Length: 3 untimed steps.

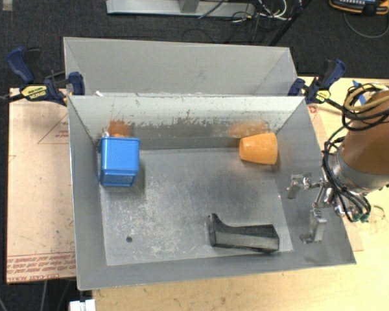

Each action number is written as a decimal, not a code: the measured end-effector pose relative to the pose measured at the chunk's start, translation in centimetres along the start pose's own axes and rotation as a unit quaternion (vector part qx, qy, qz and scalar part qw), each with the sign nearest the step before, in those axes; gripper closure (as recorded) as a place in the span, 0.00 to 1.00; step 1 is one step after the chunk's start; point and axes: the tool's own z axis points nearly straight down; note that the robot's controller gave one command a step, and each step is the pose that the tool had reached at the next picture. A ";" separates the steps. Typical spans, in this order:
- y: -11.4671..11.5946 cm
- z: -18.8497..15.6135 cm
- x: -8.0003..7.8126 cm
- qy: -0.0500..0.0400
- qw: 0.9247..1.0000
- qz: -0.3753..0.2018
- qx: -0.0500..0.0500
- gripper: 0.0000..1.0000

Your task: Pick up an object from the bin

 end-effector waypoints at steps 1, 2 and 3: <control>0.1 -0.4 -0.2 -0.004 1.000 -0.002 0.001 0.00; 1.6 4.8 -0.3 -0.005 1.000 -0.030 0.001 0.00; 2.3 9.0 -0.2 -0.002 1.000 -0.003 0.000 0.00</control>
Offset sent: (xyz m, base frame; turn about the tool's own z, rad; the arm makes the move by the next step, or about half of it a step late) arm -0.0005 0.0361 -0.1143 -0.1328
